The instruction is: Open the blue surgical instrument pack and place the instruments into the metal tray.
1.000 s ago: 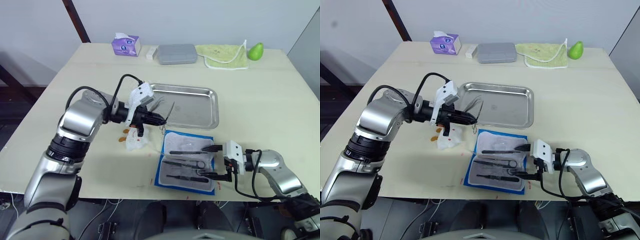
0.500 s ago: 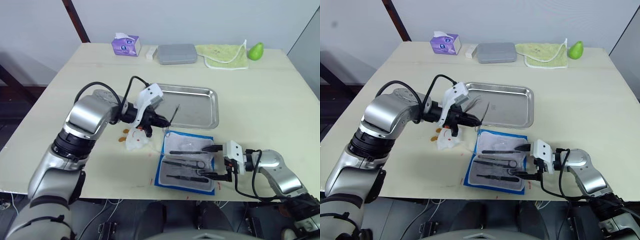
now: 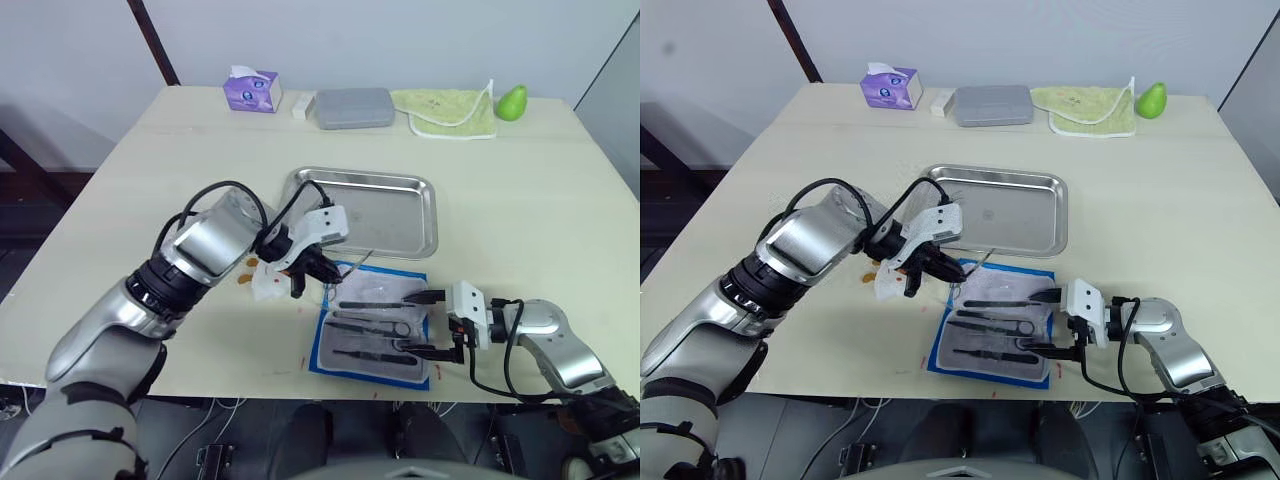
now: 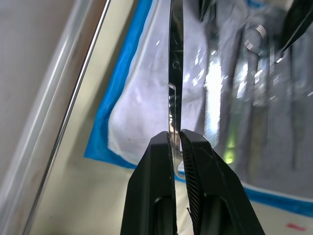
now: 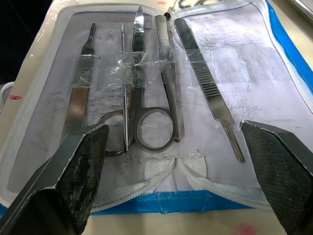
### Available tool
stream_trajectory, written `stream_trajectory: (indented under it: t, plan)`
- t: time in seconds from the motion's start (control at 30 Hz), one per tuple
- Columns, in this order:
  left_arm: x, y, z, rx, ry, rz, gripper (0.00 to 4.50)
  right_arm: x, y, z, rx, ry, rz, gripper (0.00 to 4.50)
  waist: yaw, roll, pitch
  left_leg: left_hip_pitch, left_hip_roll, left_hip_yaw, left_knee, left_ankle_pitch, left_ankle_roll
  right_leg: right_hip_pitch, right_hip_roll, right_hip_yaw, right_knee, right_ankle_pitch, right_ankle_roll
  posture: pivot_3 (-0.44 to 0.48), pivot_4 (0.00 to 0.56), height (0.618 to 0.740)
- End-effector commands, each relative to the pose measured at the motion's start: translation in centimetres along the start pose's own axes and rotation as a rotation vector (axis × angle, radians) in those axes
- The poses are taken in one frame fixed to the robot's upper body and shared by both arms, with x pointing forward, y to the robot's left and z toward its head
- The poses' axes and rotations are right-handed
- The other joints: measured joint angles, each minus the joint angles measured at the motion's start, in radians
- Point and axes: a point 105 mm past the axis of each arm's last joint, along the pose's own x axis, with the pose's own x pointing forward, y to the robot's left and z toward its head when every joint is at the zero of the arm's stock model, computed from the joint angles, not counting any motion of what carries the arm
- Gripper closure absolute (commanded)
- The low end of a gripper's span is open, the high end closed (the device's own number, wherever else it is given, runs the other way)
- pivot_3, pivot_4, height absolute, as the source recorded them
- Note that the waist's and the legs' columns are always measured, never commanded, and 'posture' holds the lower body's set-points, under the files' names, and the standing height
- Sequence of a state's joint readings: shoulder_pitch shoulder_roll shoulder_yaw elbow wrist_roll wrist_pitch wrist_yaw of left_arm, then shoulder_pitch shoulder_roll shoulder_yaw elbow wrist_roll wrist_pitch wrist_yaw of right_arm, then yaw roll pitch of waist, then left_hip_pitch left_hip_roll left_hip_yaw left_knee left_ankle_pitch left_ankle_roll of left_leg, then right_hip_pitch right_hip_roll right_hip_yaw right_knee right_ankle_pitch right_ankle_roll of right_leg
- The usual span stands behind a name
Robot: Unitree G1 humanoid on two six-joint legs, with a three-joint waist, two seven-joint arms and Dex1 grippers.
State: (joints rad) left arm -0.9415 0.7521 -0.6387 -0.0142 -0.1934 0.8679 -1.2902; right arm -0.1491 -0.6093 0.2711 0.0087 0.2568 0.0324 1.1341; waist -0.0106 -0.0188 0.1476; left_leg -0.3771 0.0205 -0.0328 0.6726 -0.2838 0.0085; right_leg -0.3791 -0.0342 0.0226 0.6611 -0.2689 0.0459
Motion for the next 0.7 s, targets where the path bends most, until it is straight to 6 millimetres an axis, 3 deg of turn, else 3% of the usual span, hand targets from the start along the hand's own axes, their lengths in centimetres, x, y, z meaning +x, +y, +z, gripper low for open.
stream_trajectory:
  t: [0.03,0.2,0.37,0.53,0.67,0.7]
  plan:
    - [-0.5,0.3,0.9,0.05,-0.004,0.001,4.4,-0.1,2.0,-4.9,0.167,0.166,0.019,0.0,-0.001,0.0,0.0,0.0,0.0,0.0,0.0,0.0,0.0,0.0,0.0,0.0,0.0,0.0,0.0,0.0,0.15,0.74]
    - [-0.3,0.6,0.9,0.083,0.019,-0.007,4.4,0.0,2.1,-5.0,0.172,0.165,0.012,0.0,-0.001,0.0,0.0,0.0,0.0,0.0,0.0,0.0,0.0,0.0,0.0,0.0,0.0,0.0,0.0,0.0,0.15,0.74]
    - [1.6,0.5,0.9,0.129,0.042,-0.021,4.4,0.1,2.0,-4.9,0.174,0.16,0.007,0.0,0.0,0.0,0.0,0.0,0.0,0.0,0.0,0.0,0.0,0.0,0.0,0.0,0.0,0.0,0.0,0.0,0.15,0.74]
    - [2.0,0.5,0.7,0.129,0.028,-0.029,4.4,-0.1,2.1,-4.9,0.177,0.16,0.002,0.0,-0.002,0.0,0.0,0.0,0.0,0.0,0.0,0.0,0.0,0.0,0.0,0.0,0.0,0.0,0.0,0.0,0.15,0.74]
    - [1.2,0.7,1.5,0.131,-0.033,-0.016,3.02,-0.1,2.2,-4.9,0.18,0.16,0.002,0.0,-0.001,0.0,0.0,0.0,0.0,0.0,0.0,0.0,0.0,0.0,0.0,0.0,0.0,0.0,0.0,0.0,0.15,0.74]
    - [0.8,0.6,1.6,0.128,-0.064,-0.018,3.02,-0.1,2.2,-4.9,0.18,0.159,0.001,0.0,-0.002,0.0,0.0,0.0,0.0,0.0,0.0,0.0,0.0,0.0,0.0,0.0,0.0,0.0,0.0,0.0,0.15,0.74]
